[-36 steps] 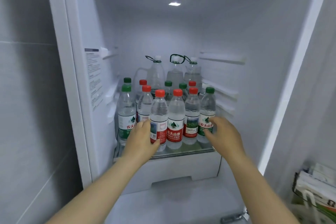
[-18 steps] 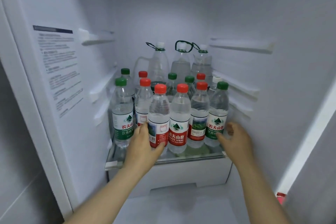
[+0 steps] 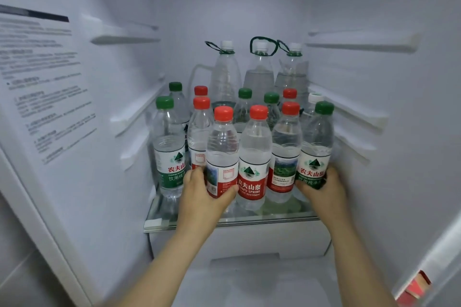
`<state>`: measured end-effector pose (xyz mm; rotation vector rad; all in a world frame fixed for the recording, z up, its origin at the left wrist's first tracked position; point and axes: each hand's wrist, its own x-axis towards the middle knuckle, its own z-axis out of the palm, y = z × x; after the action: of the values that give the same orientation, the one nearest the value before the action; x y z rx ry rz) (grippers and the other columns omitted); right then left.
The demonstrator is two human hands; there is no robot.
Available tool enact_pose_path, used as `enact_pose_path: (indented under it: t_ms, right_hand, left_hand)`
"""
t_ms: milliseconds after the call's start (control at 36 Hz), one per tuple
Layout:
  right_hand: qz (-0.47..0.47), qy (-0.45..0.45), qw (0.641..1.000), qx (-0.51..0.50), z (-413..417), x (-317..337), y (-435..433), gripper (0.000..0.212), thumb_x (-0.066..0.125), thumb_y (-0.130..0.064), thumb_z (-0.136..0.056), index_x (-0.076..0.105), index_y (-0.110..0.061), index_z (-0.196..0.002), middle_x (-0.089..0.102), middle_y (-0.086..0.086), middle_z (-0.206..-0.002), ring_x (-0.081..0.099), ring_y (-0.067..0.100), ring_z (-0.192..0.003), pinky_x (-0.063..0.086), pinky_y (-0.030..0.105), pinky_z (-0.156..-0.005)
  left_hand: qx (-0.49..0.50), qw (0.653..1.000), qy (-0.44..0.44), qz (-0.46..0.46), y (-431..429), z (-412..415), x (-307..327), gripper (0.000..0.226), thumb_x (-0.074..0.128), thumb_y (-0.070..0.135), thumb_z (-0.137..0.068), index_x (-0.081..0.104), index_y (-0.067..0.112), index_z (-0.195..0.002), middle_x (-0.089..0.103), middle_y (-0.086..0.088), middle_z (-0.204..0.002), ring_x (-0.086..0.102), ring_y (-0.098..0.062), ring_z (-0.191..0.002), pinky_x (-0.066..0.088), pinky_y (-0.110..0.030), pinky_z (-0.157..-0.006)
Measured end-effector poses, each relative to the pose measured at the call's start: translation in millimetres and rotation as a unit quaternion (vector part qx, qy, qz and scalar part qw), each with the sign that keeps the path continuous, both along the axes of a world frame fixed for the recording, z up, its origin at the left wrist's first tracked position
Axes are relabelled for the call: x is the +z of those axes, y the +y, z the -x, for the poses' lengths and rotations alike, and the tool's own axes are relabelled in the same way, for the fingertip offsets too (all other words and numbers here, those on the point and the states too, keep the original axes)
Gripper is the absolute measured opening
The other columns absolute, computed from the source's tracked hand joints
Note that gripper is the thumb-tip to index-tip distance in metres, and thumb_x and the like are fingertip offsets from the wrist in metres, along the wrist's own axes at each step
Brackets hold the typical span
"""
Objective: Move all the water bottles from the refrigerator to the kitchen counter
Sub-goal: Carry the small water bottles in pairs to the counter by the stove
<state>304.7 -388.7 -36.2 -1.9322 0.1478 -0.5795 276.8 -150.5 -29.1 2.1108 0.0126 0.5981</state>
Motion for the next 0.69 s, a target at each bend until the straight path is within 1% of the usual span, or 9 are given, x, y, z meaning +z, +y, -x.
enact_pose_path:
  t_ms: [83, 194, 361, 472, 528, 583, 611, 667, 694]
  right_hand:
    - [-0.009, -0.007, 1.000, -0.004, 0, 3, -2, 0.055, 0.081, -0.013, -0.072, 0.053, -0.011, -0.118, 0.060, -0.003, -0.101, 0.058, 0.018, -0.091, 0.044, 0.030, -0.074]
    - [-0.031, -0.001, 0.999, 0.008, -1, 6, -3, 0.055, 0.082, -0.014, -0.070, 0.054, -0.013, -0.117, 0.062, -0.003, -0.103, 0.059, 0.017, -0.091, 0.046, 0.030, -0.075]
    - [-0.027, -0.019, 0.999, 0.004, 3, 4, -3, 0.037, 0.082, -0.012, -0.069, 0.058, -0.020, -0.096, 0.065, 0.002, -0.095, 0.061, 0.016, -0.082, 0.043, 0.025, -0.065]
    - [-0.021, -0.024, 0.999, 0.000, 7, 2, -4, 0.032, 0.083, -0.012, -0.067, 0.062, -0.020, -0.089, 0.067, -0.001, -0.088, 0.062, 0.004, -0.076, 0.045, 0.022, -0.059]
    - [-0.023, -0.023, 0.999, -0.008, 10, 0, -3, 0.034, 0.083, -0.012, -0.067, 0.061, -0.019, -0.091, 0.066, -0.001, -0.087, 0.061, 0.007, -0.075, 0.045, 0.024, -0.062]
    - [-0.026, -0.020, 0.999, -0.014, 14, -1, -1, 0.037, 0.083, -0.014, -0.067, 0.060, -0.020, -0.095, 0.065, -0.004, -0.087, 0.061, 0.010, -0.077, 0.045, 0.025, -0.065]
    - [-0.025, -0.020, 0.999, -0.019, 17, -1, 0, 0.038, 0.083, -0.015, -0.067, 0.059, -0.021, -0.097, 0.064, -0.006, -0.087, 0.061, 0.011, -0.077, 0.045, 0.026, -0.066]
    - [-0.019, -0.020, 0.999, -0.038, 22, -2, 3, 0.040, 0.084, -0.018, -0.067, 0.060, -0.019, -0.099, 0.063, -0.007, -0.086, 0.060, 0.013, -0.077, 0.046, 0.028, -0.068]
    - [-0.016, -0.020, 0.998, -0.049, 24, -1, 4, 0.042, 0.084, -0.019, -0.066, 0.060, -0.018, -0.100, 0.064, -0.006, -0.087, 0.061, 0.015, -0.077, 0.047, 0.030, -0.068]
  left_hand:
    - [0.007, 1.000, 0.002, -0.003, -2, -3, 0, 0.067, 0.079, 0.041, -0.070, 0.047, 0.018, -0.124, 0.039, 0.010, -0.108, 0.048, -0.009, -0.099, 0.042, -0.024, -0.084]
    - [0.017, 1.000, -0.002, -0.004, -4, -5, 0, 0.062, 0.078, 0.037, -0.072, 0.048, 0.015, -0.121, 0.039, 0.008, -0.107, 0.045, -0.007, -0.096, 0.038, -0.021, -0.081]
    - [0.011, 1.000, 0.006, 0.008, -5, -5, -1, 0.058, 0.078, 0.035, -0.072, 0.049, 0.016, -0.119, 0.042, 0.007, -0.108, 0.048, -0.009, -0.096, 0.040, -0.022, -0.079]
    - [0.020, 1.000, -0.002, 0.021, -8, -3, -3, 0.057, 0.079, 0.032, -0.072, 0.051, 0.017, -0.119, 0.045, 0.008, -0.107, 0.049, -0.009, -0.095, 0.039, -0.023, -0.078]
    - [0.016, 0.999, -0.005, 0.039, -9, -2, -5, 0.056, 0.080, 0.031, -0.071, 0.052, 0.020, -0.118, 0.051, 0.009, -0.107, 0.053, -0.010, -0.097, 0.042, -0.024, -0.079]
    - [0.004, 0.998, -0.004, 0.056, -9, 0, -6, 0.052, 0.080, 0.031, -0.070, 0.053, 0.023, -0.114, 0.058, 0.011, -0.105, 0.057, -0.005, -0.092, 0.044, -0.020, -0.075]
    - [-0.001, 0.998, -0.002, 0.061, -10, 1, -6, 0.050, 0.081, 0.030, -0.070, 0.053, 0.024, -0.111, 0.060, 0.012, -0.103, 0.058, 0.001, -0.089, 0.043, -0.015, -0.071]
    - [-0.003, 0.998, 0.000, 0.065, -10, 5, -5, 0.046, 0.081, 0.027, -0.069, 0.052, 0.025, -0.106, 0.061, 0.015, -0.098, 0.054, 0.012, -0.083, 0.040, -0.007, -0.064]
    - [0.000, 0.998, 0.000, 0.068, -10, 7, -4, 0.046, 0.081, 0.026, -0.069, 0.051, 0.025, -0.104, 0.060, 0.016, -0.095, 0.052, 0.015, -0.081, 0.039, -0.005, -0.062]
